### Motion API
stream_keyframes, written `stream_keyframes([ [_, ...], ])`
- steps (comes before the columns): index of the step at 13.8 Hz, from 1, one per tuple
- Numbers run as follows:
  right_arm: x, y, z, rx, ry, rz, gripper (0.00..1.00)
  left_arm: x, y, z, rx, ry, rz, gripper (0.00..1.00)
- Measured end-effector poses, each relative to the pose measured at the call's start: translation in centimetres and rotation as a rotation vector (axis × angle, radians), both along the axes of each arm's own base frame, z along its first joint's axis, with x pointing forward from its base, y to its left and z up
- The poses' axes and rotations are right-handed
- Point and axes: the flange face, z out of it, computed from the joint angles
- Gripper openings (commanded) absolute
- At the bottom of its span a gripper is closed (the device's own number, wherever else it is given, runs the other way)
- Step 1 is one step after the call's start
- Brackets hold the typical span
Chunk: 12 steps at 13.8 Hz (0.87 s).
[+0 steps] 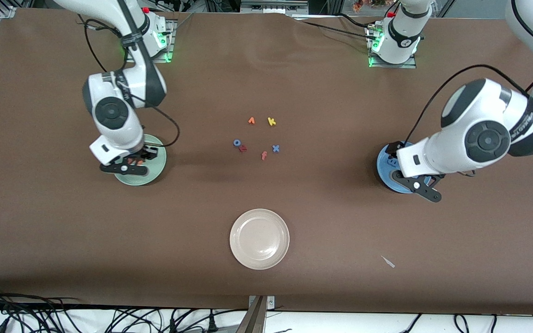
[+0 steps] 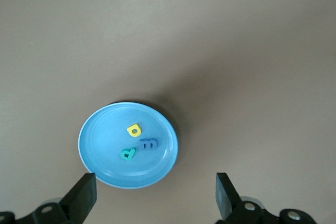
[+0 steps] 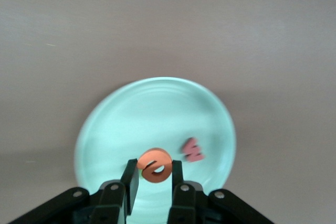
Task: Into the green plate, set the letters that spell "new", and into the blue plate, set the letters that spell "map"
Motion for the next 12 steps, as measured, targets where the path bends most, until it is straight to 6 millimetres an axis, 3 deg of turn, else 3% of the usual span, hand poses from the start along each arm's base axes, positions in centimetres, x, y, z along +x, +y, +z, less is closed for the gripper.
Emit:
stream_keyframes([
  [1, -0.5, -1.5, -0.8, 0.006, -0.007, 0.008, 0.42, -0.4, -1.4, 1.9, 0.006, -0.012, 0.005, 1.00],
  [2, -1.0, -2.1, -1.5, 0.014, -0.011, 0.006, 0.42, -0.6, -1.5, 3.6, -0.009, -0.016, 0.037, 1.00],
  [4, -1.5, -2.0, -2.1, 0.049, -0.005, -0.025, 0.43, 0.0, 1.6, 5.7, -0.042, -0.016, 0.162, 1.00],
  [7, -1.6, -1.7, -2.0, 0.076, -0.006, -0.052, 0.61, 0.5, 6.5, 9.6, -0.039, -0.107, 0.308, 1.00],
  [10, -1.5, -1.7, -1.5, 0.086, -0.013, -0.057, 0.71, -2.0, 7.3, 14.7, -0.049, -0.182, 0.364, 1.00],
  [12, -0.9, -1.4, -0.1, 0.087, 0.001, -0.056, 0.71, -4.4, 7.4, 15.9, -0.049, -0.203, 0.375, 1.00],
])
